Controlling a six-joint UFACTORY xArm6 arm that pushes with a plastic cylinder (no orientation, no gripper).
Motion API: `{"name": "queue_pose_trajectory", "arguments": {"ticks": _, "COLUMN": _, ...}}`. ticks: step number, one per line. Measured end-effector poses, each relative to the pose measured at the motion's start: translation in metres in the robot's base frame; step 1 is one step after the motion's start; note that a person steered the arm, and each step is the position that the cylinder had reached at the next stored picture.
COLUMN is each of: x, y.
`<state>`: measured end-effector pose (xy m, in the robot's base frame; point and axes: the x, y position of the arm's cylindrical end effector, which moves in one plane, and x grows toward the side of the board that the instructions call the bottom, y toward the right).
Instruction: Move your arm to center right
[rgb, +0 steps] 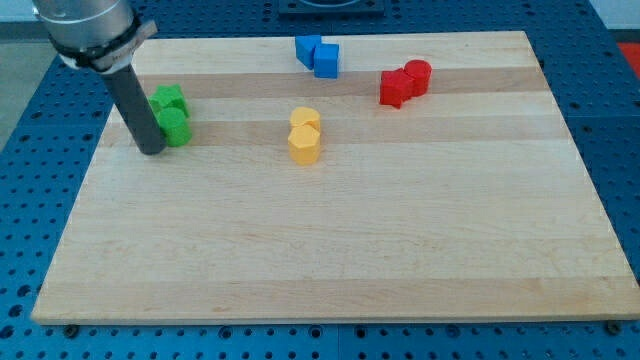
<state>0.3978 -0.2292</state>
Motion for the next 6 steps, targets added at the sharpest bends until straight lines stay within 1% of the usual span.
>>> {"name": "queue_pose_trajectory", "arguments": {"ticks": 1, "x": -0.021, "y": 0.000}}
{"name": "queue_pose_trajectory", "arguments": {"ticks": 2, "x": -0.028, "y": -0.008}}
{"name": "queue_pose_trajectory", "arguments": {"ticks": 3, "x": -0.013, "y": -0.025}}
{"name": "queue_pose_trajectory", "arguments": {"ticks": 4, "x": 0.043, "y": -0.010}}
{"name": "queue_pose_trajectory", "arguments": {"ticks": 5, "x": 0.111, "y": 0.065}}
{"name": "queue_pose_trajectory", "arguments": {"ticks": 6, "x": 0.146, "y": 0.189}}
